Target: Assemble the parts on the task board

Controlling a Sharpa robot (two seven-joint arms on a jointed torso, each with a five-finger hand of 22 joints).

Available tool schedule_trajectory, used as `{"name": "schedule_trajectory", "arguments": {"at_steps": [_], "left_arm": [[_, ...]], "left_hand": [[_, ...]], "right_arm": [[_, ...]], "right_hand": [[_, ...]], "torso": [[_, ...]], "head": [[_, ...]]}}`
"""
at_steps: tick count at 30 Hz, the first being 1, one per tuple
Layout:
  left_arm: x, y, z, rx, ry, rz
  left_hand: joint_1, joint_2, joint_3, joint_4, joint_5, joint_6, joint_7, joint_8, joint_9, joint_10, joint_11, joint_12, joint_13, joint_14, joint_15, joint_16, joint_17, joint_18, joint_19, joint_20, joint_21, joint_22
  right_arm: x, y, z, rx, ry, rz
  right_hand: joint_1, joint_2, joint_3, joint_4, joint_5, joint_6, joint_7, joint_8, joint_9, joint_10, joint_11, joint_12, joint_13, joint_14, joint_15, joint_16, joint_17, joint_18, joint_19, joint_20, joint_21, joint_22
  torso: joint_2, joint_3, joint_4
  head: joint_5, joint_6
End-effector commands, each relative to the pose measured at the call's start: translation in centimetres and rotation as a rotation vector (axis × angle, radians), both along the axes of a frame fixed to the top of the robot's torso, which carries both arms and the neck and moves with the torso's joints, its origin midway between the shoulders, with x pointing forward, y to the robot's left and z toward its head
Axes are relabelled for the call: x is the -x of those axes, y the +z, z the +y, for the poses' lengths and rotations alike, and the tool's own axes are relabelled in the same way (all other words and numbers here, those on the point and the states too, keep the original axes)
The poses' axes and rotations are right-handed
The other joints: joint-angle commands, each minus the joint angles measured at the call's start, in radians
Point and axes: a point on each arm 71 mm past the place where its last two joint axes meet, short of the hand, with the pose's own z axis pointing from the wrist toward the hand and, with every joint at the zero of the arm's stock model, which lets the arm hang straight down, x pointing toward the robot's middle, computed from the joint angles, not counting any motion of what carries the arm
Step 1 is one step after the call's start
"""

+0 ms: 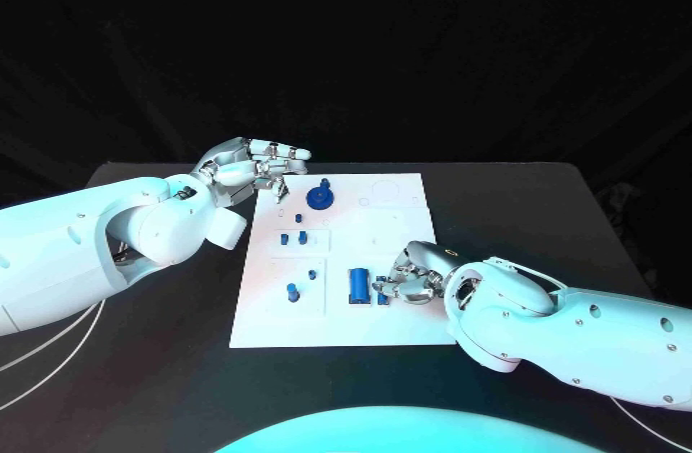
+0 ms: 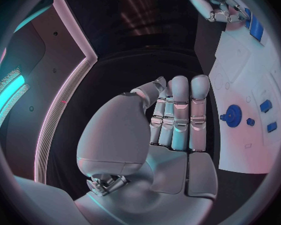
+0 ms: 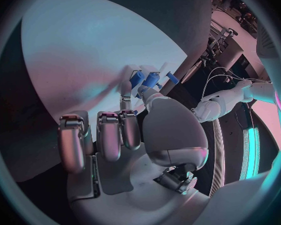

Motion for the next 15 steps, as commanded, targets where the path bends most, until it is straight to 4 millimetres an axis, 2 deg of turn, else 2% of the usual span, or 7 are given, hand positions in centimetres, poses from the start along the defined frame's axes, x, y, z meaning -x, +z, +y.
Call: {"name": "schedule_trajectory", "arguments": {"at_steps": [1,7,15], "left_arm": [[0.1,0.1,-0.2,0.005,-0.022,-0.007],[0.0,0.1,-0.1,0.004,-0.02,-0.007],[0.0,0.1,-0.1,0.004,-0.021,-0.007]], "left_hand": [[0.004,0.008,0.0,-0.004,0.004,-0.009,0.001,0.003,-0.001,-0.01,0.0,0.004,0.002,-0.005,0.002,0.003,-0.001,0.013,-0.007,-0.001,-0.004,-0.001],[0.004,0.008,0.0,-0.004,0.004,-0.009,0.001,0.003,-0.001,-0.01,0.0,0.004,0.002,-0.005,0.002,0.003,-0.001,0.013,-0.007,-0.001,-0.004,-0.001],[0.004,0.008,0.0,-0.004,0.004,-0.009,0.001,0.003,-0.001,-0.01,0.0,0.004,0.002,-0.005,0.002,0.003,-0.001,0.013,-0.007,-0.001,-0.004,-0.001]], "right_arm": [[0.3,0.5,-0.3,-0.016,0.014,-0.041],[1.1,1.0,-0.9,-0.031,0.026,-0.046],[1.9,0.8,-1.4,-0.025,0.035,-0.026]], "right_hand": [[-0.009,-0.007,-0.011,-0.001,-0.003,-0.005,0.0,0.003,0.002,0.059,-0.004,0.005,0.196,0.088,-0.006,0.007,0.193,-0.014,0.104,-0.007,0.004,0.263],[0.001,-0.012,-0.02,-0.008,-0.011,-0.006,-0.002,0.006,0.003,0.06,-0.004,0.007,0.197,0.088,-0.006,0.007,0.192,-0.014,0.104,-0.008,0.004,0.263],[0.018,-0.014,-0.027,-0.019,-0.02,-0.008,-0.002,0.007,0.004,0.06,-0.005,0.006,0.197,0.087,-0.007,0.006,0.191,-0.014,0.104,-0.008,0.004,0.263]], "torso": [[0.0,0.0008,0.0004],[0.0,0.0005,-0.0034],[-0.001,0.0004,-0.002]], "head": [[0.002,0.0],[0.005,0.003],[0.002,0.004]]}}
